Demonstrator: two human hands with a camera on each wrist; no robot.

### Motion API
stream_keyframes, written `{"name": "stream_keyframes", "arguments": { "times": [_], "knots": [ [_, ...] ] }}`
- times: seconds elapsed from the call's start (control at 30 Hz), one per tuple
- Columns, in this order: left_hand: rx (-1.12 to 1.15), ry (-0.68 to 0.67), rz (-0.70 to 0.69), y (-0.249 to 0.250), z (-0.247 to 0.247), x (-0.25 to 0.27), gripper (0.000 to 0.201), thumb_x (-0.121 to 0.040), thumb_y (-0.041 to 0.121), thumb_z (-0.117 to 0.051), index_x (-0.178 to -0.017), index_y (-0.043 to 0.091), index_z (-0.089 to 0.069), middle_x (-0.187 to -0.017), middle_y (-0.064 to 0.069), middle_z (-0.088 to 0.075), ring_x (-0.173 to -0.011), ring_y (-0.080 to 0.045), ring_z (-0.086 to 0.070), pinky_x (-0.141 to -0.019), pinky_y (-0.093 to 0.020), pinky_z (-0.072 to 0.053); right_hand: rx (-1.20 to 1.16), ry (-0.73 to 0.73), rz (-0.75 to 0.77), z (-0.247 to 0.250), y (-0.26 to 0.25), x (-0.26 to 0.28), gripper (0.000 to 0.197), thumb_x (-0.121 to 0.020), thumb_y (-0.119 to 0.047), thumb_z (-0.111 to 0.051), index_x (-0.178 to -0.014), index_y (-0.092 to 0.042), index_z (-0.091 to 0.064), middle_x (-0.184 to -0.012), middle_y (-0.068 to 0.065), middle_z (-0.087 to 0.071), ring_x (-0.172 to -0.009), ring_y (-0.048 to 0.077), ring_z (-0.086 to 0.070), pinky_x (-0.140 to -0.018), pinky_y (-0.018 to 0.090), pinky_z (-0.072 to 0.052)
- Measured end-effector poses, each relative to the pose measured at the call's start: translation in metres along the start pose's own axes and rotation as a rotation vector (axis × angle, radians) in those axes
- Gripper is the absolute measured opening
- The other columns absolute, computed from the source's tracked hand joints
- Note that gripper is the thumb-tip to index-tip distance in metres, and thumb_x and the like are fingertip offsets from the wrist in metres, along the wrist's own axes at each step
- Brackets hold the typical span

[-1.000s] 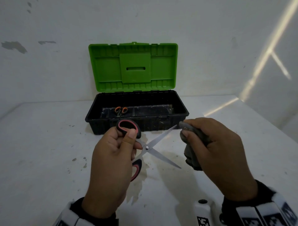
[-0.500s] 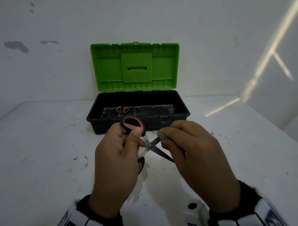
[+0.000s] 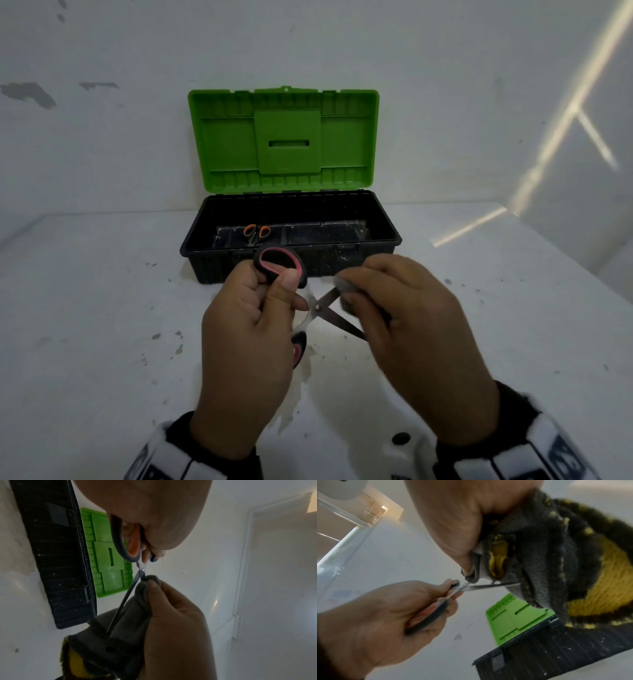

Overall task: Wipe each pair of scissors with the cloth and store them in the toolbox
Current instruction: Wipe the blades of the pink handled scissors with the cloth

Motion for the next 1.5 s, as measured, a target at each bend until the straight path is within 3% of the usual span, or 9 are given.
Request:
{"name": "stream_keyframes", "arguments": {
  "times": [0.23, 0.33, 0.47, 0.77, 0.93, 1.1, 1.23, 1.37, 1.5],
  "knots": [
    [0.025, -0.012, 0.043, -0.004, 0.004, -0.002, 0.024, -0.087, 0.045, -0.048, -0.088, 0.025, -0.062, -0.073, 0.012, -0.07, -0.062, -0.001, -0.062, -0.053, -0.012, -0.046, -0.044, 0.025, 0.009, 0.003, 0.012, -0.003, 0.017, -0.089, -0.012, -0.065, -0.103, -0.014, -0.074, -0.092, -0.001, -0.066, -0.082, 0.014, -0.06, -0.074, 0.032, -0.052],
    [0.039, -0.017, 0.091, -0.008, 0.003, -0.001, 0.026, -0.086, 0.047, -0.048, -0.088, 0.026, -0.062, -0.073, 0.011, -0.071, -0.057, -0.003, -0.059, -0.052, -0.015, -0.047, -0.104, 0.042, -0.069, 0.007, 0.033, -0.006, 0.015, -0.09, -0.009, -0.066, -0.1, -0.015, -0.075, -0.09, -0.004, -0.065, -0.068, 0.007, -0.056, -0.065, 0.029, -0.053],
    [0.147, -0.015, 0.229, -0.019, 0.001, -0.006, 0.02, -0.095, 0.034, -0.054, -0.085, 0.02, -0.064, -0.066, 0.004, -0.069, -0.052, -0.005, -0.051, -0.044, -0.017, -0.041, -0.142, 0.053, -0.126, 0.013, 0.046, -0.01, 0.015, -0.092, -0.012, -0.064, -0.102, -0.017, -0.073, -0.091, -0.008, -0.065, -0.066, 0.006, -0.058, -0.061, 0.034, -0.055],
    [0.179, -0.054, 0.383, -0.029, 0.0, -0.012, 0.027, -0.098, 0.03, -0.054, -0.082, 0.011, -0.064, -0.054, 0.006, -0.06, -0.047, -0.002, -0.046, -0.041, -0.014, -0.035, -0.014, -0.115, 0.218, -0.007, 0.002, -0.006, 0.02, -0.092, -0.019, -0.062, -0.108, -0.016, -0.074, -0.1, 0.001, -0.067, -0.089, 0.017, -0.061, -0.076, 0.035, -0.049],
    [0.188, -0.071, 0.434, -0.032, 0.001, -0.01, 0.03, -0.098, 0.032, -0.054, -0.078, 0.011, -0.064, -0.05, 0.006, -0.057, -0.046, -0.002, -0.044, -0.039, -0.015, -0.032, -0.072, -0.006, 0.143, 0.002, 0.02, -0.01, 0.015, -0.09, -0.014, -0.067, -0.102, -0.013, -0.076, -0.092, 0.001, -0.067, -0.085, 0.019, -0.063, -0.073, 0.038, -0.051],
    [0.22, -0.072, 0.475, -0.033, -0.001, -0.01, 0.029, -0.098, 0.032, -0.054, -0.08, 0.011, -0.064, -0.054, 0.006, -0.06, -0.047, -0.001, -0.046, -0.039, -0.015, -0.033, -0.09, -0.064, 0.197, -0.004, 0.006, -0.006, 0.017, -0.089, -0.012, -0.067, -0.104, -0.013, -0.075, -0.097, 0.002, -0.067, -0.088, 0.017, -0.062, -0.075, 0.036, -0.051],
    [0.218, -0.084, 0.484, -0.034, -0.001, -0.009, 0.03, -0.098, 0.032, -0.054, -0.079, 0.012, -0.065, -0.055, 0.005, -0.06, -0.047, -0.003, -0.045, -0.038, -0.017, -0.031, -0.165, 0.043, 0.109, 0.006, 0.027, -0.009, 0.017, -0.092, -0.015, -0.065, -0.103, -0.009, -0.076, -0.094, 0.003, -0.066, -0.078, 0.016, -0.062, -0.069, 0.035, -0.053],
    [0.224, -0.106, 0.515, -0.036, -0.001, -0.008, 0.034, -0.098, 0.033, -0.054, -0.077, 0.009, -0.064, -0.049, 0.007, -0.054, -0.043, -0.003, -0.041, -0.036, -0.015, -0.029, -0.127, 0.023, 0.149, 0.005, 0.015, -0.006, 0.016, -0.091, -0.014, -0.066, -0.103, -0.01, -0.076, -0.095, 0.003, -0.067, -0.084, 0.016, -0.063, -0.072, 0.032, -0.053],
    [0.238, -0.097, 0.49, -0.035, -0.001, -0.008, 0.031, -0.098, 0.031, -0.055, -0.077, 0.009, -0.064, -0.052, 0.006, -0.057, -0.043, -0.004, -0.042, -0.035, -0.017, -0.028, -0.22, 0.03, 0.1, 0.005, 0.028, -0.005, 0.018, -0.093, -0.015, -0.064, -0.104, -0.008, -0.075, -0.095, 0.003, -0.065, -0.074, 0.015, -0.061, -0.064, 0.033, -0.053]
  ]
}}
Point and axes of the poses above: each hand's wrist, its own x-axis away from the middle knuckle, its own z-axis out of the back of the hand, y = z × x, the point moved 7 cm from there along -x, towards the middle knuckle
